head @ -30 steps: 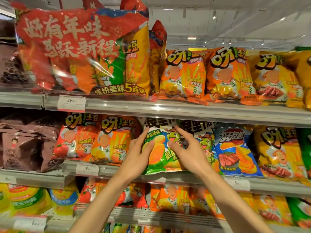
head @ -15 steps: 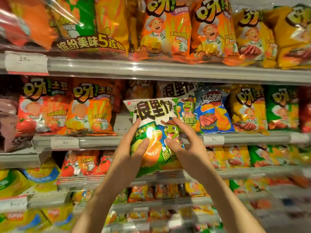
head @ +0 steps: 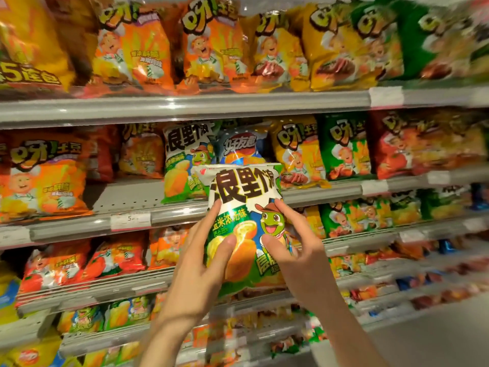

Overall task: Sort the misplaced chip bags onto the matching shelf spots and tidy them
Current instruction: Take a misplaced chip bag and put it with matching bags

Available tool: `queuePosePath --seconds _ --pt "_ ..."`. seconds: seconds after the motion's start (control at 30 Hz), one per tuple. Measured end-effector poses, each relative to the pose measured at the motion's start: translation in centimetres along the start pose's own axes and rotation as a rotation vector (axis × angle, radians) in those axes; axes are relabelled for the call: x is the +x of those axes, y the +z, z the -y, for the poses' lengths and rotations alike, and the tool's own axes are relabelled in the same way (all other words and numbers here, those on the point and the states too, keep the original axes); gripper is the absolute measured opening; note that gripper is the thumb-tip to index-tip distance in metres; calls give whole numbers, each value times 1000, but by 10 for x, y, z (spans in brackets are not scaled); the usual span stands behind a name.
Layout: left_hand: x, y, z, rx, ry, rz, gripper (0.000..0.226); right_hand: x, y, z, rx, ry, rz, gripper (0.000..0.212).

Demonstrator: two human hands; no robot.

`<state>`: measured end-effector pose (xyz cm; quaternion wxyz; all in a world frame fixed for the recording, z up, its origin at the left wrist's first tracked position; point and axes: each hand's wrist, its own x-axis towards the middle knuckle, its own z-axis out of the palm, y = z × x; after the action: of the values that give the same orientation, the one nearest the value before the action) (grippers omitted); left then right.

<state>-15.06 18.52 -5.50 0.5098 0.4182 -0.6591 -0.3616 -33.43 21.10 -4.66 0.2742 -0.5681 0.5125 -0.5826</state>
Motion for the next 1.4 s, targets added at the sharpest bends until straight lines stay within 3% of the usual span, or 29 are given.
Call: queuePosePath --seconds 0.27,0.5,0.87,1.17,1.4 --pt "-5 180 -50 29 4 24 56 -1 -181 -36 11 40 -18 54" --pt "30 297 -77 59 43 119 54 26 -298 -69 -66 47 -76 55" --pt "127 450 -78 59 3 199 57 123 -429 -129 -141 69 -124 55" --pt "200 550 -92 67 39 155 58 209 -519 -157 -158 37 -134 55" --pt "225 595 -97 126 27 58 58 262 -556 -180 -92 -16 -27 54"
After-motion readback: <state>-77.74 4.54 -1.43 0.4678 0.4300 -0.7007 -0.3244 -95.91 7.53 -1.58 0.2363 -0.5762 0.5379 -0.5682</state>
